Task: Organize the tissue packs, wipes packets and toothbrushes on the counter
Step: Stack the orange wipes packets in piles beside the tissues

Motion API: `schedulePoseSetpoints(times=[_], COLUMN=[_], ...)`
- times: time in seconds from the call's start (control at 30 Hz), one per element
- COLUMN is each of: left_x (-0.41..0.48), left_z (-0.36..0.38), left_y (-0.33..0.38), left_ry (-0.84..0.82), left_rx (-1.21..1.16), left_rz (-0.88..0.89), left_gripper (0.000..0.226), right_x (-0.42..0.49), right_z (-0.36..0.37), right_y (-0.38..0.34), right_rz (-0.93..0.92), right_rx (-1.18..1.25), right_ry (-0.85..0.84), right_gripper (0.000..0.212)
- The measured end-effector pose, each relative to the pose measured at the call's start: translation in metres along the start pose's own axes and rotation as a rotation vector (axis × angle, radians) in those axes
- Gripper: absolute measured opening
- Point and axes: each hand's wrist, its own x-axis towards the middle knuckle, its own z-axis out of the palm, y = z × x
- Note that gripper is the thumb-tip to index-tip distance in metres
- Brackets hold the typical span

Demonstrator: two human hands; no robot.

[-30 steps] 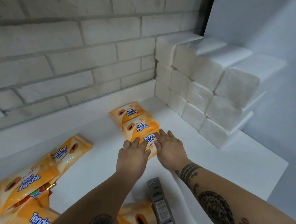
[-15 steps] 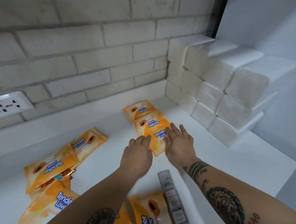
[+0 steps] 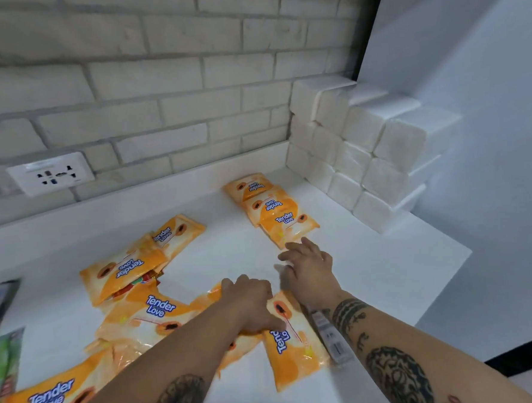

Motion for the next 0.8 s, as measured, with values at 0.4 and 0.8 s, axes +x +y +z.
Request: schedulePoseSetpoints(times=[0.4, 0.8], left_x=[-0.059, -0.102], left_z=[-0.036, -0.055], left_y=[-0.027, -0.049], left_ry=[0.334, 0.393], left_rx=[-1.008, -1.409], left_rz=[0.042, -0.016], left_gripper=[0.045, 0.019], right_x=[-0.081, -0.091], right_z=[-0.017, -0.027], right_y=[-0.064, -0.114], right_rz=[0.161, 0.161], right_rx=[0.815, 1.189], right_ry=[0.086, 0.097], right_gripper=[0.031, 0.031])
